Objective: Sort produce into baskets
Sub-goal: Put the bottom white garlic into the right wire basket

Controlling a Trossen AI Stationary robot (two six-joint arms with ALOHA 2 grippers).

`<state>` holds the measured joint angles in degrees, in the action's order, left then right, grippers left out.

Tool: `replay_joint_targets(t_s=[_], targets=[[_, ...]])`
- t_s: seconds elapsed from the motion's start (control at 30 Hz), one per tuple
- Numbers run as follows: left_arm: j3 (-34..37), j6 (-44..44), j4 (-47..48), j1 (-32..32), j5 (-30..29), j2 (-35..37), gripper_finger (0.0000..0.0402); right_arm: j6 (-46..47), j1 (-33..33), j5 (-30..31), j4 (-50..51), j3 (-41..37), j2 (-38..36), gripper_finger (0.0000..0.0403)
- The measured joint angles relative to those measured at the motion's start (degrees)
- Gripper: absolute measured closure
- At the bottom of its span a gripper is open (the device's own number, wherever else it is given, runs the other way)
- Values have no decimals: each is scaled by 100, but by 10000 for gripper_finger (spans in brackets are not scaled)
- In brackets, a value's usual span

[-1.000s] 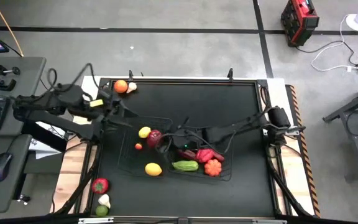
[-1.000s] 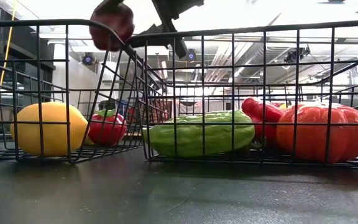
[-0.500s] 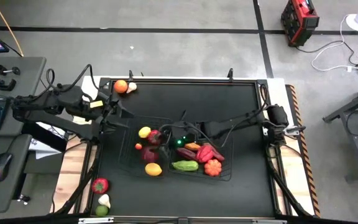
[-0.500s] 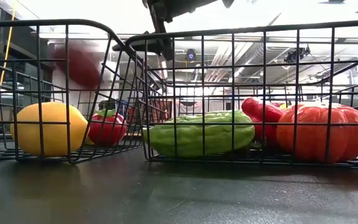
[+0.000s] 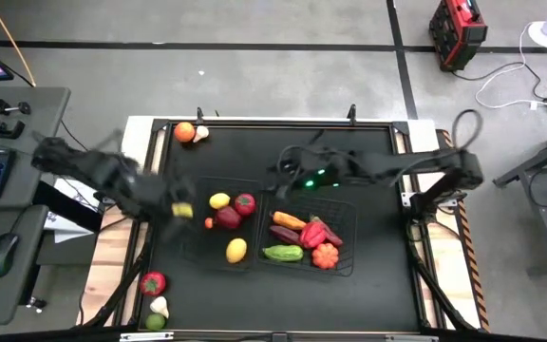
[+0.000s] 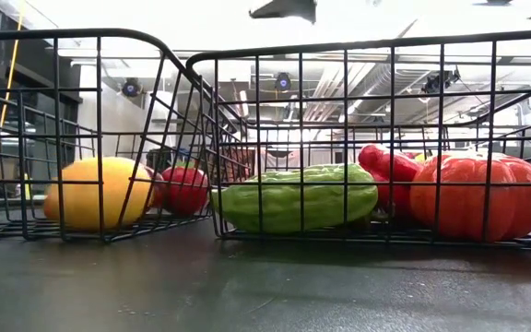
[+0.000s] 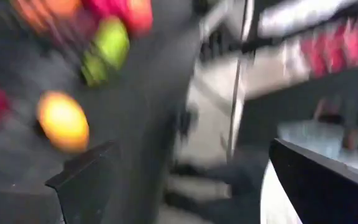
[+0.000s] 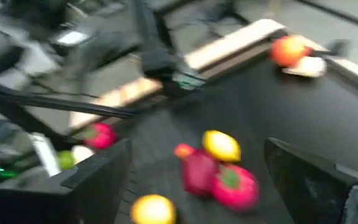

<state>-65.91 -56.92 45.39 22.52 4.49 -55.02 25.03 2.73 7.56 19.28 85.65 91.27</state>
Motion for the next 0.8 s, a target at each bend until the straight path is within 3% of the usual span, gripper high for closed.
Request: replay_joint_targets(t_s=[0.13,0.4,0.6,0.8], targets=[[-8,-1054,-206,1251,287,-799,6,84,49,600,1193,-2,-655,50],[-2,-4481,-225,3137,415,-2474,6,318,397,1334,2399,-9,-1437,50],[-2,-5925,-234,3546,1058,-3616,9,301,451,1367,2659,-11,-1475,49],[-2,-6627,302,3530,1076,-4174,10,296,432,1357,3051,-33,-1438,49]])
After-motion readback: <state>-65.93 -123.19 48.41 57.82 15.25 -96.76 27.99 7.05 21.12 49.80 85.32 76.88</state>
